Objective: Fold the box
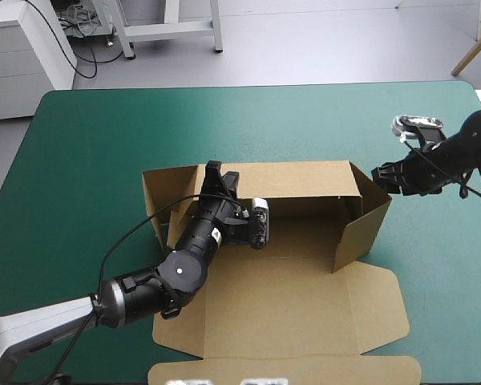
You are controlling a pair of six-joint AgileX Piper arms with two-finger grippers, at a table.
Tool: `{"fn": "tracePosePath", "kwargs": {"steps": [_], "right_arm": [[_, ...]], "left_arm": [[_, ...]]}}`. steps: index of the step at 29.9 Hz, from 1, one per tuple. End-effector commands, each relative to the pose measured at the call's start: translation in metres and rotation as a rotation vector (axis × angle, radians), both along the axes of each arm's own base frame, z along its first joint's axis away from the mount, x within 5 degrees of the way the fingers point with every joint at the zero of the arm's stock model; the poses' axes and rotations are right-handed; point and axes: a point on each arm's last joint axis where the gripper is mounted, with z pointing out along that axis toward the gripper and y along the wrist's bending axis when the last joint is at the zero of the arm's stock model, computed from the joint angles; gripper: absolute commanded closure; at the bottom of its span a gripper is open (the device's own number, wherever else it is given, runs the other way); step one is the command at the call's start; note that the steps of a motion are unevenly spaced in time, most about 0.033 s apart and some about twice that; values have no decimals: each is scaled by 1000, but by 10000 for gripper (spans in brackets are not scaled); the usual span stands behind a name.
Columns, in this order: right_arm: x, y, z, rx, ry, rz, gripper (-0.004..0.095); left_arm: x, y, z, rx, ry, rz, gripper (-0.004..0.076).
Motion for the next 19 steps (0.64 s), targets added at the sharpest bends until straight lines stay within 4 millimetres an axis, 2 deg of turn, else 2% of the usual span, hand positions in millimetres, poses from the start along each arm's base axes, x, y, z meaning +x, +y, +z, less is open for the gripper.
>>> {"fn": "tracePosePath", "kwargs": {"steps": [1,6,12,19], "right_arm": [[-25,4,20,11,-83,25,318],[-47,13,14,55,-145,79,320],[-69,21,-4,71,-233,172,363],[-75,26,-17,64,-328,286,399]], "left_arm": [[-3,0,20,-25,-89,-28,734],[-3,0,20,-26,-88,-27,734],[-3,0,20,-26,-88,-27,734],[-3,0,20,-24,-91,-29,734]]}}
